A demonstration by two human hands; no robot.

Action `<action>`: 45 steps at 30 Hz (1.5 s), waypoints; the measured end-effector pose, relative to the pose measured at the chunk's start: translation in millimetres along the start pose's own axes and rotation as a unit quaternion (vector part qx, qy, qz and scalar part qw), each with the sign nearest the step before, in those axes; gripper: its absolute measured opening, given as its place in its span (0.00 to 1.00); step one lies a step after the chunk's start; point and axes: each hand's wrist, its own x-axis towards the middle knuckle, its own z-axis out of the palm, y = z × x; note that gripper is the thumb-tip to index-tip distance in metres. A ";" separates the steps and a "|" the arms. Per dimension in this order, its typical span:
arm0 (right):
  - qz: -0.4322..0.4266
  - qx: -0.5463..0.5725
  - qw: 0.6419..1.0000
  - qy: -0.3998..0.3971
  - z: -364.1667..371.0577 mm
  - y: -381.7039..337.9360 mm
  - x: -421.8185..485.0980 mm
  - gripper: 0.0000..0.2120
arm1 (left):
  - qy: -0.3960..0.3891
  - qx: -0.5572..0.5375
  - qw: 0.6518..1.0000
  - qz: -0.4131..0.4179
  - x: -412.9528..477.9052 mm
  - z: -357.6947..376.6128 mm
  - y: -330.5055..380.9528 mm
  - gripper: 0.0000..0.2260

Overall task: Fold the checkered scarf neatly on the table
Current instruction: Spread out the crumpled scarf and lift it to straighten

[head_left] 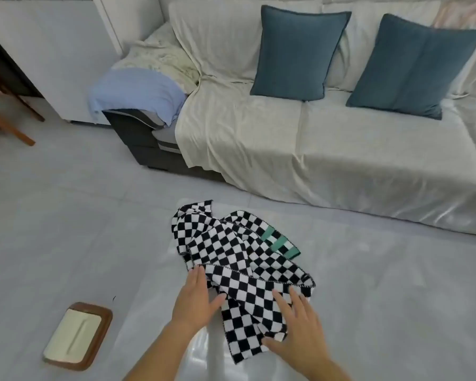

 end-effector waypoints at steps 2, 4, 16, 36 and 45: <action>-0.011 -0.020 1.000 0.021 9.1 -18.5 36.5 0.48 | 0.017 0.008 1.000 -0.001 32.5 8.9 -4.5 0.43; -0.023 -0.031 0.999 0.023 18.6 -33.7 74.0 0.50 | 0.020 0.043 0.999 0.011 64.7 10.9 -1.0 0.44; -0.014 -0.056 0.995 -0.077 93.7 -12.7 132.4 0.45 | -0.040 0.049 0.998 0.021 106.6 78.7 -25.9 0.40; -0.053 -0.111 0.990 -0.067 108.8 157.4 -21.0 0.38 | -0.136 -0.019 0.990 -0.010 -61.2 202.7 102.7 0.36; -0.068 -0.136 0.986 -0.061 99.8 298.7 -93.5 0.63 | -0.159 -0.023 0.987 -0.007 -138.4 282.2 211.1 0.36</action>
